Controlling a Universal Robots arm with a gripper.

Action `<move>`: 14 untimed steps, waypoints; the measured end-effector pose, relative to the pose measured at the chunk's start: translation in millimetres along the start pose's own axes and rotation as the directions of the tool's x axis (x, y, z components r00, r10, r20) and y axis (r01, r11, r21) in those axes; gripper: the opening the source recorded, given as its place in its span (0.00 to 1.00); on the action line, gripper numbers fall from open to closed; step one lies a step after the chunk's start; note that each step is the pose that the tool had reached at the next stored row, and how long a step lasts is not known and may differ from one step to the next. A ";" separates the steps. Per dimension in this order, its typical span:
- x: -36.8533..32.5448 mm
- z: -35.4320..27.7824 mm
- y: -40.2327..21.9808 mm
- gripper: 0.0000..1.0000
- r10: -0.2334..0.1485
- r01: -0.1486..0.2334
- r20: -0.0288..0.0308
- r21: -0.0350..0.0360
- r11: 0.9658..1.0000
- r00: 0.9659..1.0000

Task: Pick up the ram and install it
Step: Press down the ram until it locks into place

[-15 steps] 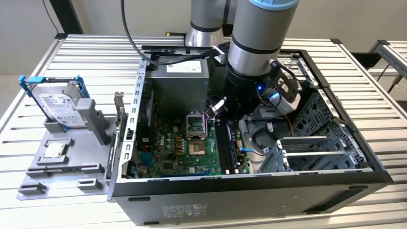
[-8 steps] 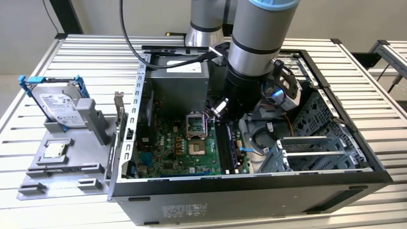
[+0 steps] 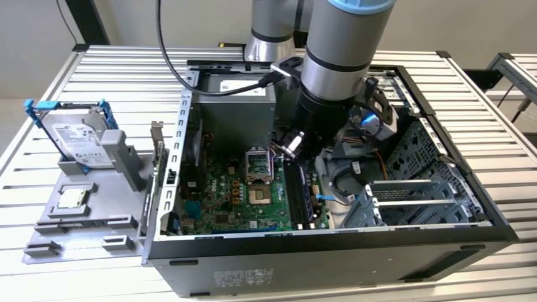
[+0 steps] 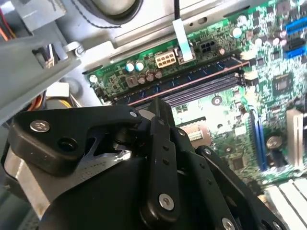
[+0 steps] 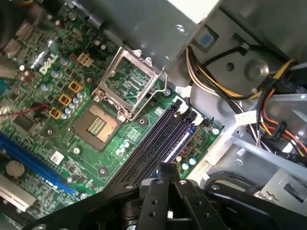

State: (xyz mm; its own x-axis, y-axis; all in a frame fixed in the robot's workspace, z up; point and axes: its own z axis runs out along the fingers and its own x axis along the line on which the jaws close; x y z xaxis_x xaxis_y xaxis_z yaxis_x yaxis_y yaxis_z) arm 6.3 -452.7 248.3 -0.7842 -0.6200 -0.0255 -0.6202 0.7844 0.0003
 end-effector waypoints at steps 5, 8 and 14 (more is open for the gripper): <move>0.0 0.0 0.0 0.00 -0.090 0.090 0.003 0.000 0.996 0.996; 0.1 0.0 0.0 0.00 -0.145 0.145 0.006 0.001 0.989 0.989; 0.0 0.0 0.0 0.00 -0.252 0.252 0.012 0.005 0.968 0.968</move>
State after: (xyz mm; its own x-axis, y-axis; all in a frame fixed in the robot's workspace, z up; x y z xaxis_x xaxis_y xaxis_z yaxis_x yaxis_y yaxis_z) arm 6.3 -452.7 248.3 -0.6019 -0.7977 -0.0363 -0.7980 0.6026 -0.0111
